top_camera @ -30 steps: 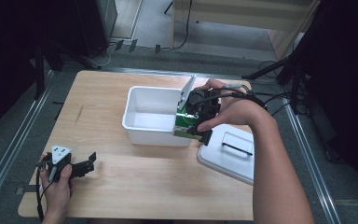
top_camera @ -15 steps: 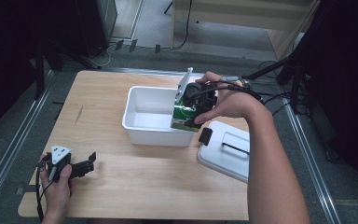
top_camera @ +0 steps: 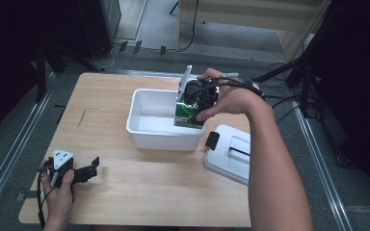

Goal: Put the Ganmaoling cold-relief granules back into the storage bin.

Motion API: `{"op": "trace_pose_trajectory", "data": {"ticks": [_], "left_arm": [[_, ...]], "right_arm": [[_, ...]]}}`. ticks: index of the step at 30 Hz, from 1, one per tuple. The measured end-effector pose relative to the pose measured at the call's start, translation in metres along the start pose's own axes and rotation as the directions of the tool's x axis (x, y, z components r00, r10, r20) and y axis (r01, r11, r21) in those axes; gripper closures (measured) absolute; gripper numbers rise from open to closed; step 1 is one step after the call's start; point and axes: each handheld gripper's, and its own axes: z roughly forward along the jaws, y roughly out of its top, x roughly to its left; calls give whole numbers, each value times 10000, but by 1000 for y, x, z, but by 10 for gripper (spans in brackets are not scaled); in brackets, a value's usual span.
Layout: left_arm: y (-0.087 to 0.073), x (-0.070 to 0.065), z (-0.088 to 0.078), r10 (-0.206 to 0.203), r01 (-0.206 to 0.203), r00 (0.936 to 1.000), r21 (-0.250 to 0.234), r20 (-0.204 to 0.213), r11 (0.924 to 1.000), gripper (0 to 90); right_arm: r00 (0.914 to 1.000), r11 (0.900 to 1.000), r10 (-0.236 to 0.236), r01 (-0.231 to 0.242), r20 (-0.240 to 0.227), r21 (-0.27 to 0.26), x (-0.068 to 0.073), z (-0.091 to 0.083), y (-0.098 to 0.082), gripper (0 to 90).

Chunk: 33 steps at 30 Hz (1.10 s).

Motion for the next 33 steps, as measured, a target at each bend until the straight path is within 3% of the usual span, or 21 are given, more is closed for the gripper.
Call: {"op": "trace_pose_trajectory", "data": {"ticks": [5,15,16,18,23,24,26,27,33], "left_arm": [[0,0,0,12,-12,10000,5,3,10000,2],[0,0,0,-2,2,10000,2,27,10000,2],[0,1,0,28,-28,10000,-5,20,10000,2],[0,0,0,35,-35,10000,6,25,10000,2],[0,0,0,11,-11,10000,-39,32,10000,2],[0,0,0,9,-9,10000,-42,33,10000,2],[0,0,0,12,-12,10000,-37,32,10000,2],[0,0,0,13,-13,10000,-41,34,10000,2],[0,0,0,18,-18,10000,-43,58,10000,2]], "right_arm": [[9999,9997,66,-63,148,-240,-4,6,5,163],[9998,9999,88,-87,181,-63,-13,21,11,161],[9994,9996,270,-272,215,80,-12,21,11,161],[9997,9999,95,-96,243,66,-14,26,11,161],[9998,9992,181,-182,52,350,-15,36,13,161],[10000,9996,-51,50,45,270,-16,38,13,161],[10000,9992,67,-67,10,386,-15,41,14,160],[10000,9995,-93,94,-25,311,-16,44,15,160],[9999,9975,33,-22,-158,701,-15,57,18,159]]}}
